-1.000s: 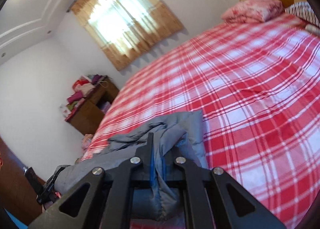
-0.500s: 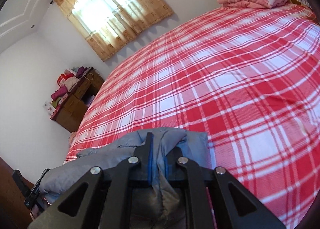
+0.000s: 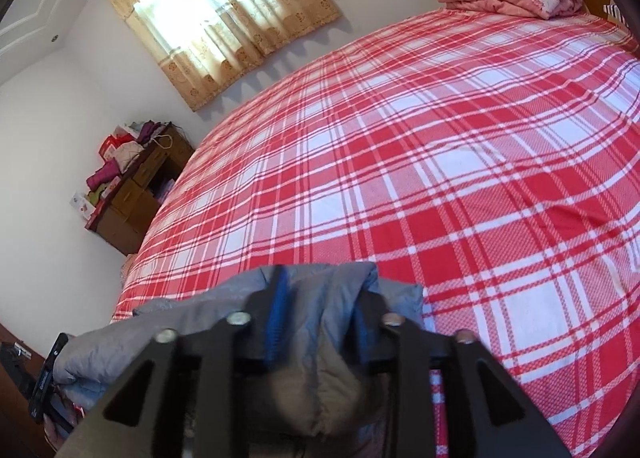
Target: Fold large clothes
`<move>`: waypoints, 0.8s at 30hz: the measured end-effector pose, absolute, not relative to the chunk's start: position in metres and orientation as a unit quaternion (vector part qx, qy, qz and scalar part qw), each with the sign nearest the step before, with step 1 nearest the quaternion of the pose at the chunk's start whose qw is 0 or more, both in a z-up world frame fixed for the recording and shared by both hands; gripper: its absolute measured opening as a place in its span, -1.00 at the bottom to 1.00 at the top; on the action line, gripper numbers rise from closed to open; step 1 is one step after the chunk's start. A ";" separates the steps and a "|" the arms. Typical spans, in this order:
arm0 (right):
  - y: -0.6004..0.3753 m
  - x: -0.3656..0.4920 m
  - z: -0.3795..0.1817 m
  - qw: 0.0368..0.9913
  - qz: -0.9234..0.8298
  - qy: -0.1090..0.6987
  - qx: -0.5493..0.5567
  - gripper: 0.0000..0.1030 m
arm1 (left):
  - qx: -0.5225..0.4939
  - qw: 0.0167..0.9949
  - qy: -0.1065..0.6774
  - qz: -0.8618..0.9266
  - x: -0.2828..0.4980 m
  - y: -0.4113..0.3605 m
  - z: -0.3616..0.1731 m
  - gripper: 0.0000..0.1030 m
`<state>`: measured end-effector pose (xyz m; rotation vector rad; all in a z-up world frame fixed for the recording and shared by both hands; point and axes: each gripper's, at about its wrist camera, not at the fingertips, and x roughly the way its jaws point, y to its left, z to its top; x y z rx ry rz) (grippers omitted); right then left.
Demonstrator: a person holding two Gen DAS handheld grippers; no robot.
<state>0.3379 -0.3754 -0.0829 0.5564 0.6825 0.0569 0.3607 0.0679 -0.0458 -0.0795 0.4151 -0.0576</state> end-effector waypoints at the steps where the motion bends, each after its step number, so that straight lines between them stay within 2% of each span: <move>1: -0.375 0.338 -0.080 0.906 0.029 0.322 0.272 0.19 | -0.034 0.982 0.188 -0.004 0.356 0.069 -0.042 0.73; 2: -0.375 0.338 -0.078 0.909 0.027 0.314 0.273 0.56 | -0.032 0.984 0.176 0.007 0.352 0.071 -0.040 0.78; 3: -0.375 0.335 -0.074 0.913 0.022 0.302 0.273 0.67 | -0.035 0.985 0.166 0.008 0.348 0.074 -0.036 0.80; 6: -0.372 0.329 -0.061 0.921 0.015 0.285 0.263 0.67 | -0.046 0.986 0.160 -0.003 0.342 0.079 -0.031 0.81; 12: -0.347 0.302 -0.027 0.943 -0.012 0.234 0.237 0.67 | -0.003 0.991 0.137 -0.003 0.333 0.053 -0.024 0.81; 16: -0.293 0.320 -0.026 0.944 0.026 0.280 0.172 0.65 | 0.047 0.984 0.170 -0.012 0.357 0.015 -0.031 0.81; 18: -0.263 0.333 -0.034 0.941 0.046 0.305 0.140 0.50 | 0.054 0.979 0.198 -0.023 0.374 0.000 -0.039 0.81; 23: -0.207 0.362 -0.069 0.932 0.067 0.352 0.063 0.34 | 0.068 0.968 0.239 -0.042 0.406 -0.034 -0.067 0.81; 24: -0.202 0.367 -0.080 0.930 0.061 0.359 0.047 0.23 | 0.076 0.966 0.246 -0.039 0.413 -0.040 -0.075 0.81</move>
